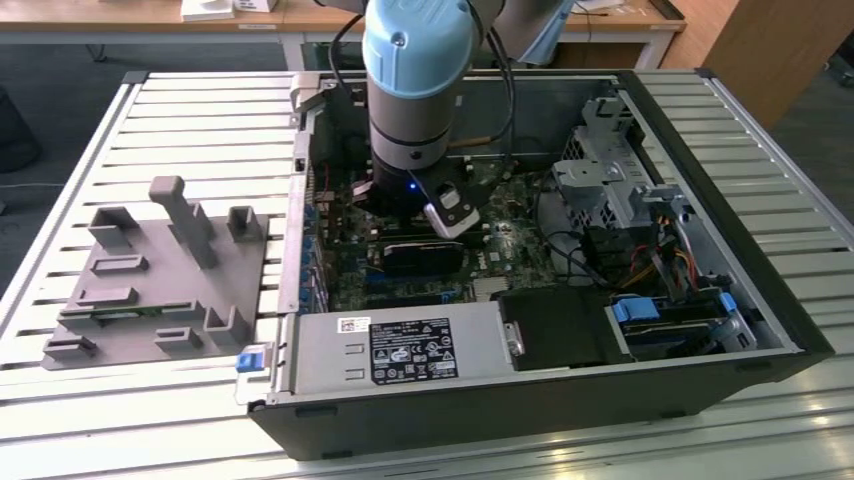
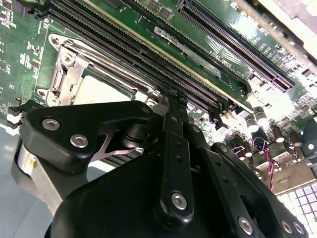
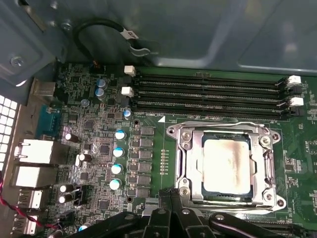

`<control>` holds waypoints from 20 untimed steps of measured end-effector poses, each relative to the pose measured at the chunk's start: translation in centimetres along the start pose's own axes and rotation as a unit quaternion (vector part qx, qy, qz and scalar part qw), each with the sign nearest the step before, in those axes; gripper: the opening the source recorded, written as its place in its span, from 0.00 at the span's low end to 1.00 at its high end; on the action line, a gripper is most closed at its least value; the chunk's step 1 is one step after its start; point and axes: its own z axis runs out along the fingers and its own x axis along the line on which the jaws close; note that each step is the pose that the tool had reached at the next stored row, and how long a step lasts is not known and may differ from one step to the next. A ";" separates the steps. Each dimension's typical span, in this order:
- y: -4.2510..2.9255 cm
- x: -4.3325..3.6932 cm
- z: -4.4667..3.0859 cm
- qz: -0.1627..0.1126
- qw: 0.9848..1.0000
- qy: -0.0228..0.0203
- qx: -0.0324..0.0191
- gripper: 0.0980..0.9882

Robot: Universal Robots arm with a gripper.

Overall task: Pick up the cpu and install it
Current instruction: 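Install the second cpu locking lever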

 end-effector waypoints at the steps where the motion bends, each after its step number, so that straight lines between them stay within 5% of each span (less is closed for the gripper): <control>1: 0.00 0.00 0.00 0.000 1.000 0.000 0.000 0.01; 8: 0.14 0.07 -0.44 0.000 1.000 0.000 -0.003 0.01; 20: 0.87 0.14 -3.21 0.001 1.000 -0.001 -0.005 0.01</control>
